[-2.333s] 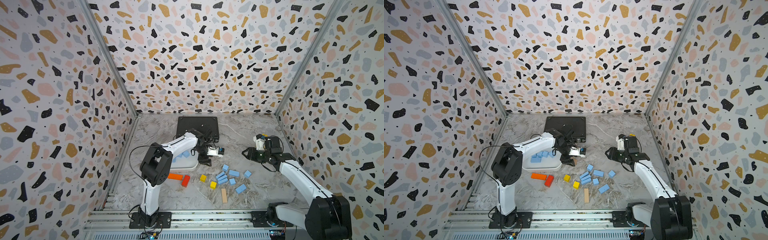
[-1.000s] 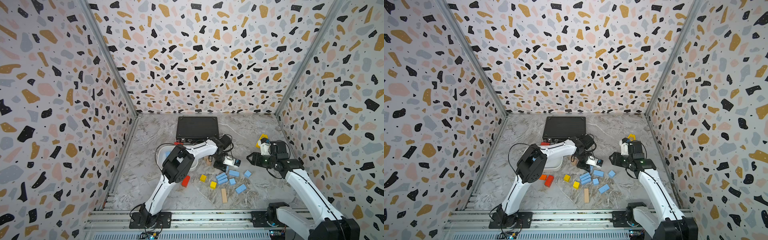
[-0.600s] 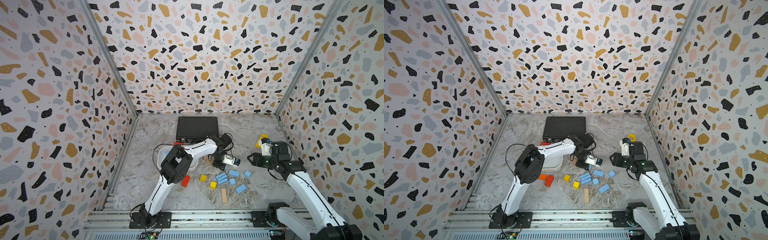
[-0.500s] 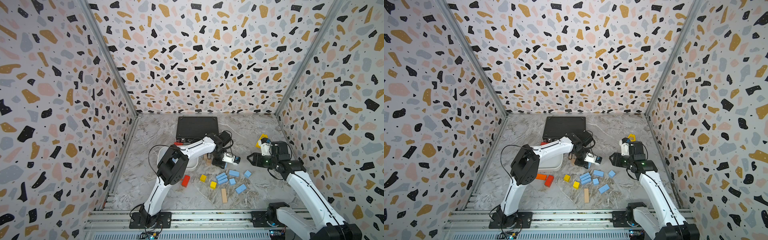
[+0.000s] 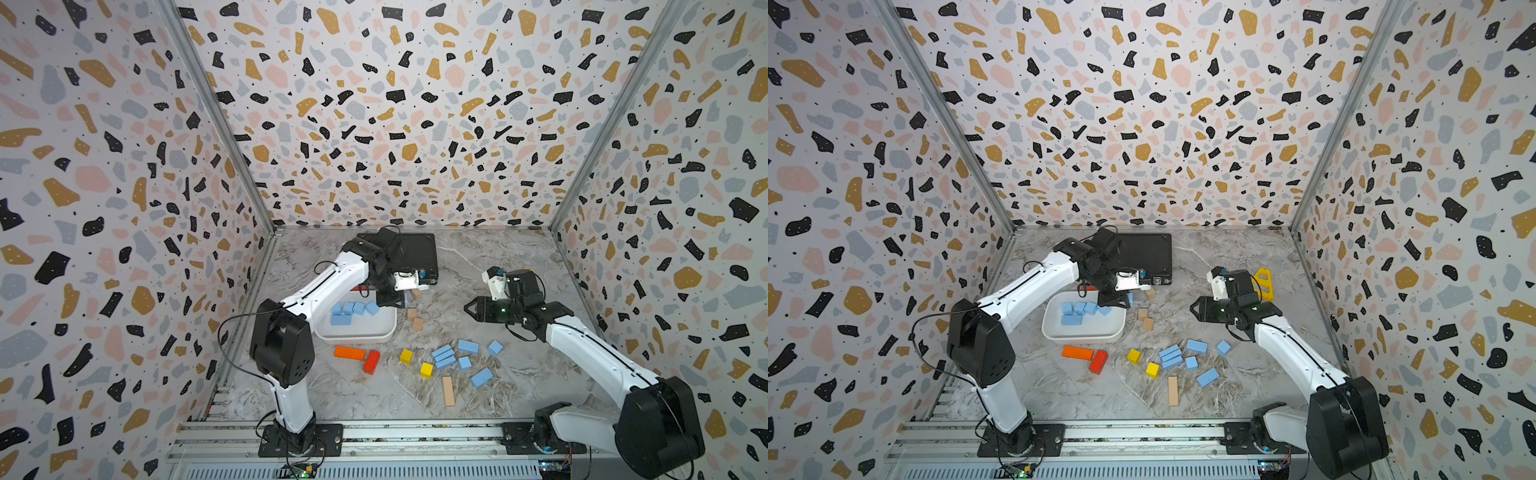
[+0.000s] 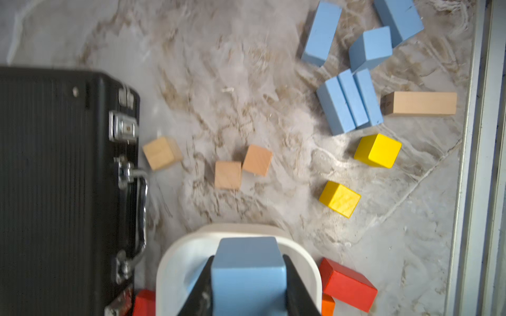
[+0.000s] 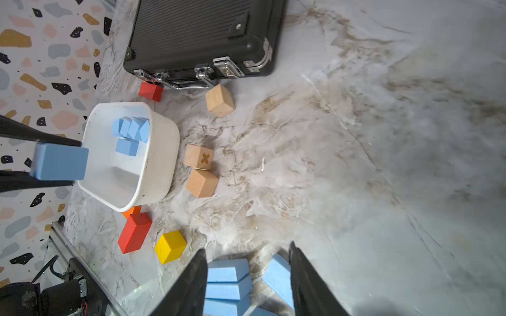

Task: Pick out the blue building blocks
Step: Pick up the building block from the center of the board, then place the building block in the storage box.

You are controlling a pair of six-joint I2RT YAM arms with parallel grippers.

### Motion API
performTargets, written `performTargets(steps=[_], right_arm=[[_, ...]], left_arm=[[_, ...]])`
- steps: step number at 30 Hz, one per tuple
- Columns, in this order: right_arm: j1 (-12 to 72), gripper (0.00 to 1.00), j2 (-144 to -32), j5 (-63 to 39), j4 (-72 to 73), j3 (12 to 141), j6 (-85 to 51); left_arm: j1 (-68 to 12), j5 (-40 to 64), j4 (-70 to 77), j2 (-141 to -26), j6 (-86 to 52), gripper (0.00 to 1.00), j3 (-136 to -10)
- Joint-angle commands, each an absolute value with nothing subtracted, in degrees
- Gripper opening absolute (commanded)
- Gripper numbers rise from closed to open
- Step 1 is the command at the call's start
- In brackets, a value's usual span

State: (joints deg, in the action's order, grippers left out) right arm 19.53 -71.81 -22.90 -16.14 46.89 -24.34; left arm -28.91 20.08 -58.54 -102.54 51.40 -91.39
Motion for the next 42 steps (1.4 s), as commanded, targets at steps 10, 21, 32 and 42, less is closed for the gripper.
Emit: performTargets(steps=[10, 21, 32, 42], right_arm=[[24.08, 0.50, -76.85, -21.37, -12.25, 51.50, -26.73], [24.79, 0.50, -75.46, -20.17, -14.19, 50.89, -26.99], [24.96, 0.50, -74.82, -20.00, -14.72, 50.27, -26.94], [25.30, 0.51, -74.53, -19.48, -15.61, 50.19, -26.43]], left_arm=[[-22.06, 17.79, -47.30, -100.58, 61.33, 0.25, -75.20], [-22.15, 20.23, -39.64, -108.40, 63.56, 0.26, -76.67], [-22.68, 21.18, -38.15, -111.88, 63.89, 0.31, -78.30], [-22.76, 18.95, -38.15, -111.91, 63.61, 0.49, -78.97]])
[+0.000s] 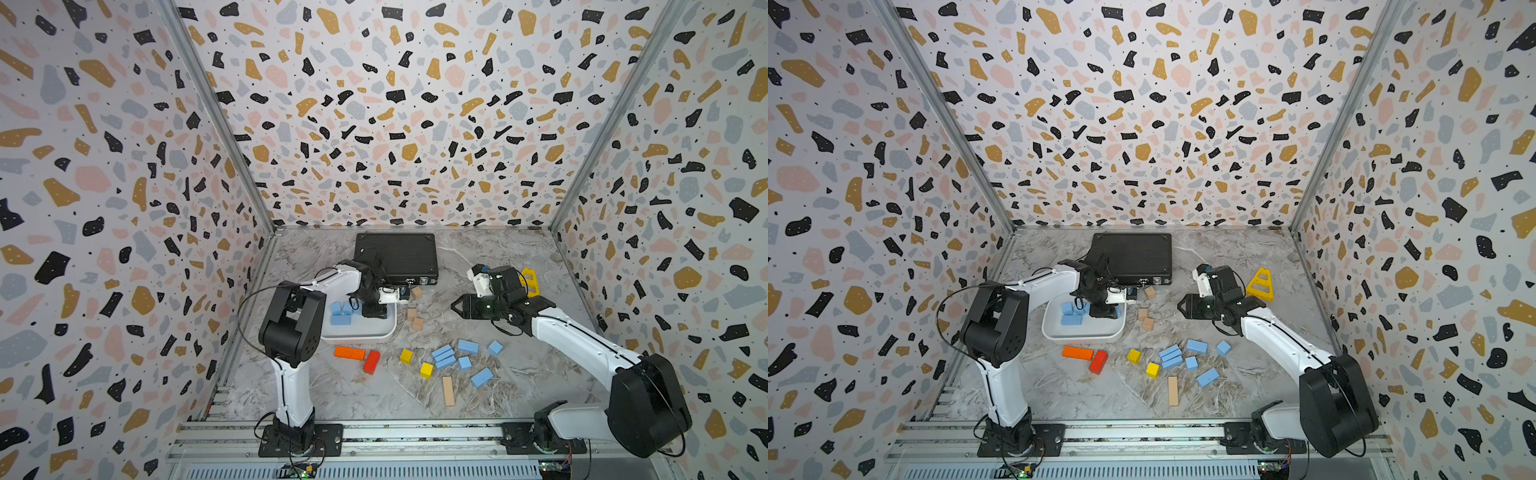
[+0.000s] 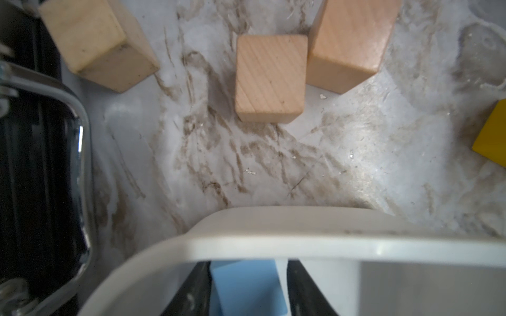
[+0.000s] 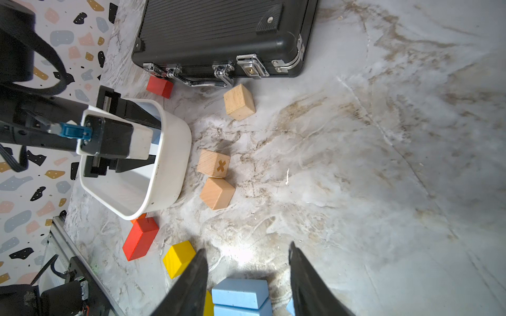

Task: Pick out the blue building blocks
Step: Place the building block in the storage box.

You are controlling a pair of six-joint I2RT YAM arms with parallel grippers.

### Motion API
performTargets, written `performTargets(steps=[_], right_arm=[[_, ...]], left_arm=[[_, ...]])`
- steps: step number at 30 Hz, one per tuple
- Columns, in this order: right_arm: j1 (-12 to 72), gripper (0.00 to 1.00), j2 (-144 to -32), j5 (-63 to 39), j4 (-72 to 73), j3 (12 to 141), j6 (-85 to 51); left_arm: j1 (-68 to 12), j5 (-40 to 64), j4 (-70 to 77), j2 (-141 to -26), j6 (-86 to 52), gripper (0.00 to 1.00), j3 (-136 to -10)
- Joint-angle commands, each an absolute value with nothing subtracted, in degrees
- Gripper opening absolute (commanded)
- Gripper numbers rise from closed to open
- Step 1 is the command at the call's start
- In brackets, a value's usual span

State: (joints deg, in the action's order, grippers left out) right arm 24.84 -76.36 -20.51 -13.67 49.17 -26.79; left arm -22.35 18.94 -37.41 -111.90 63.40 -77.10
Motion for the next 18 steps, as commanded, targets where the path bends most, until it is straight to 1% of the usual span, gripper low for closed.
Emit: performTargets(steps=[1, 6, 13, 18], right_arm=[[25.35, 0.51, -74.53, -19.21, -15.72, 50.20, -26.40], [25.84, 0.51, -74.73, -19.09, -16.04, 50.67, -26.00], [26.19, 0.51, -77.67, -18.90, -20.17, 54.25, -22.76], [26.19, 0.52, -77.72, -15.76, -22.06, 54.84, -20.50]], left_arm=[[-22.76, 18.86, -38.14, -111.57, 63.31, 0.50, -78.96], [-22.70, 18.72, -39.87, -107.85, 61.12, 0.50, -79.00], [-22.63, 19.32, -42.72, -100.25, 51.92, 0.53, -78.42], [-22.59, 21.12, -44.87, -94.74, 47.57, 0.54, -76.01]])
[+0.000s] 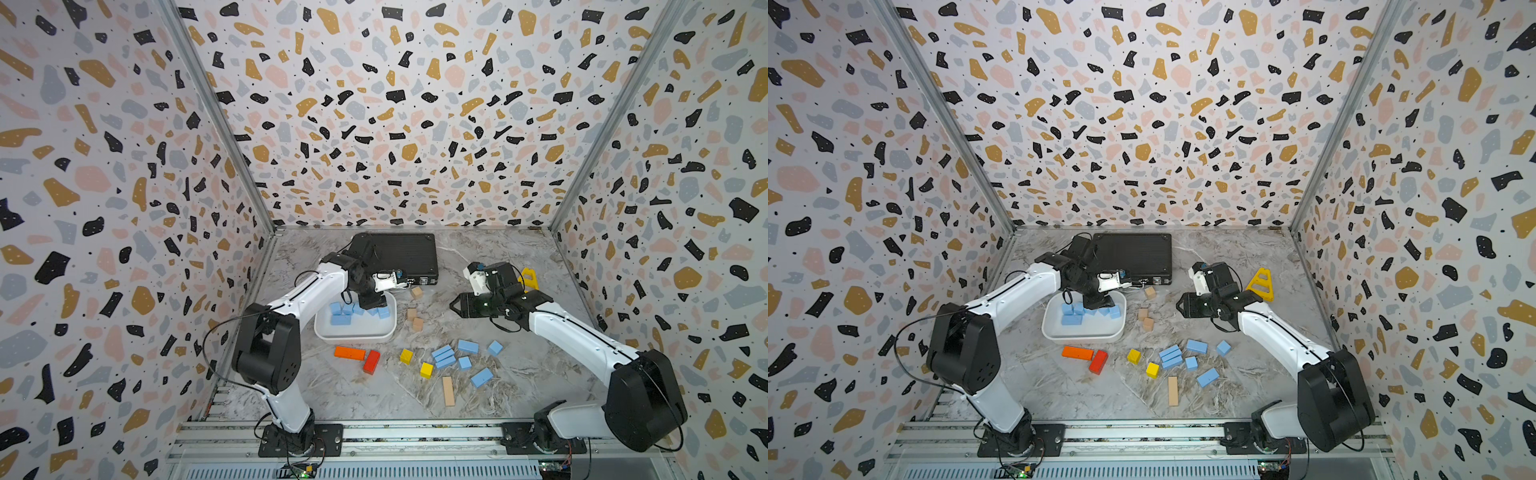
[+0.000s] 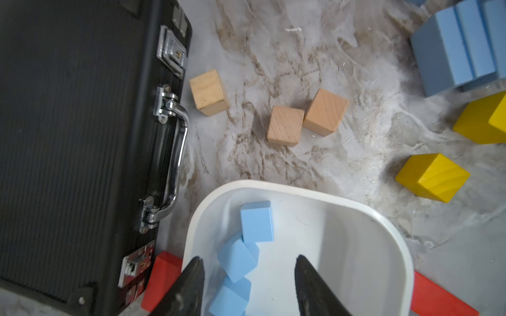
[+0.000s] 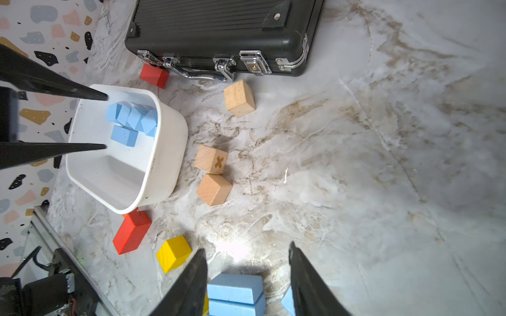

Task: Pick out the blue building blocks
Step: Place the building block in the storage box, then pick up the building block from the center of the board.

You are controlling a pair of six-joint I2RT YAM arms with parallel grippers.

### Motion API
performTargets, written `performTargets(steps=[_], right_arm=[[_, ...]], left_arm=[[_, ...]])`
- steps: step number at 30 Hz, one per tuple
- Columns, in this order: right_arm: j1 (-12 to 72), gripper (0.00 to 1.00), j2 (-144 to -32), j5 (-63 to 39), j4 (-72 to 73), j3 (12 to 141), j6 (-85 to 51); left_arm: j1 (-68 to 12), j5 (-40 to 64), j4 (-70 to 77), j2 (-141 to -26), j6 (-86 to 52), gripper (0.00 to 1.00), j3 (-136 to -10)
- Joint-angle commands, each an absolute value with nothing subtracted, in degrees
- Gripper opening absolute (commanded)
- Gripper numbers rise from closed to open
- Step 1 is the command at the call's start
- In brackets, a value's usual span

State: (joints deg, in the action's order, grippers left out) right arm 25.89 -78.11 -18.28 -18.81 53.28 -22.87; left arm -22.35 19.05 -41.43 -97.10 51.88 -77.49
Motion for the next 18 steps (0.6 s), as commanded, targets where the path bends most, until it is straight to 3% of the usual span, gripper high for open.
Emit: performTargets(steps=[1, 10, 18], right_arm=[[26.19, 0.52, -77.57, -15.47, -22.23, 54.76, -20.21], [23.69, 0.54, -75.44, -15.56, -21.63, 52.58, -20.67], [14.15, 0.54, -63.61, -19.53, -20.30, 44.96, -26.42]], left_arm=[[-22.59, 21.77, -45.71, -94.05, 47.47, 0.54, -75.96], [-24.02, 24.74, -51.57, -91.66, 54.44, 0.55, -79.01], [-34.35, 21.53, -55.48, -99.93, 65.74, 0.56, -86.53]])
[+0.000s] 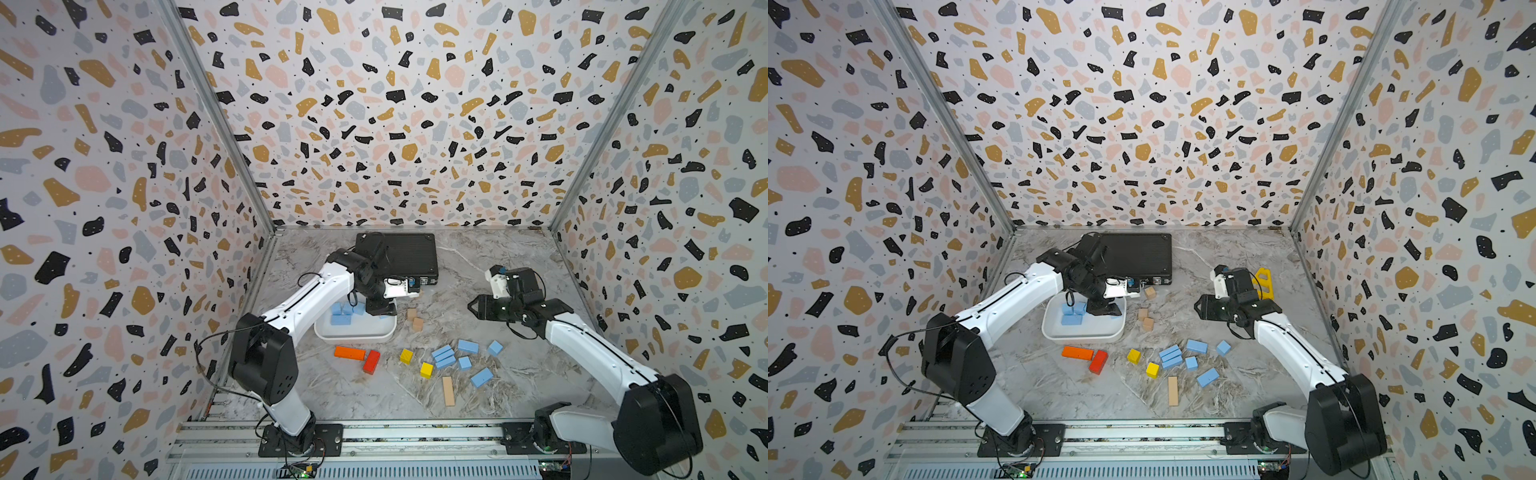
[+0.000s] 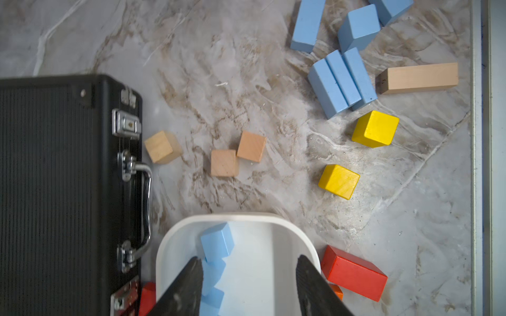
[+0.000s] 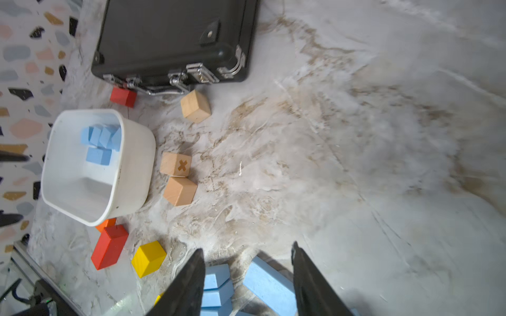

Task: Pick out the blue building blocks
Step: Pick up the building block from the center of the board.

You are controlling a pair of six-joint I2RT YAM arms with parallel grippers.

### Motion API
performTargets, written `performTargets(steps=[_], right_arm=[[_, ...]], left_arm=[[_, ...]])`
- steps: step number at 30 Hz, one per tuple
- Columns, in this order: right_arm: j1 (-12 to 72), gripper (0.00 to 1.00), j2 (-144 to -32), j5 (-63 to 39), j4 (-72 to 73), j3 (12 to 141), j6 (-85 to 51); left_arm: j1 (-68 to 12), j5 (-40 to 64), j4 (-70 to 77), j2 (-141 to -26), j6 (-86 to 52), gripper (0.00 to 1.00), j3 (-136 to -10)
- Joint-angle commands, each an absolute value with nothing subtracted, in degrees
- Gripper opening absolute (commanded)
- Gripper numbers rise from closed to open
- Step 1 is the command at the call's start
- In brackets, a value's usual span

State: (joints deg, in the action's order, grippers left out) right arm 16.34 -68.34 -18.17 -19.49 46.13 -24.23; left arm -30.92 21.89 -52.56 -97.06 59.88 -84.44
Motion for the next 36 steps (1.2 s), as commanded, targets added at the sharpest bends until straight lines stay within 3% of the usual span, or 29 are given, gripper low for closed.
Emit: performTargets(steps=[1, 9, 19, 26, 36], right_arm=[[13.38, 0.54, -62.11, -19.13, -21.27, 44.32, -26.39], [11.51, 0.54, -53.53, -17.47, -26.92, 39.61, -27.00], [11.51, 0.54, -51.71, -18.78, -22.49, 35.48, -31.28], [11.51, 0.54, -52.95, -19.43, -21.36, 35.61, -31.38], [11.51, 0.54, -52.24, -18.98, -21.81, 35.33, -31.30]], left_arm=[[-35.68, 20.96, -55.56, -101.18, 66.40, 0.56, -87.38], [-45.63, 18.88, -55.25, -110.31, 66.77, 0.56, -92.97], [-48.16, 22.04, -53.93, -113.47, 37.39, 0.53, -94.22], [-49.79, 14.58, -49.83, -111.62, 41.04, 0.52, -86.75], [-51.60, 13.31, -47.25, -114.19, 40.23, 0.53, -83.87]])
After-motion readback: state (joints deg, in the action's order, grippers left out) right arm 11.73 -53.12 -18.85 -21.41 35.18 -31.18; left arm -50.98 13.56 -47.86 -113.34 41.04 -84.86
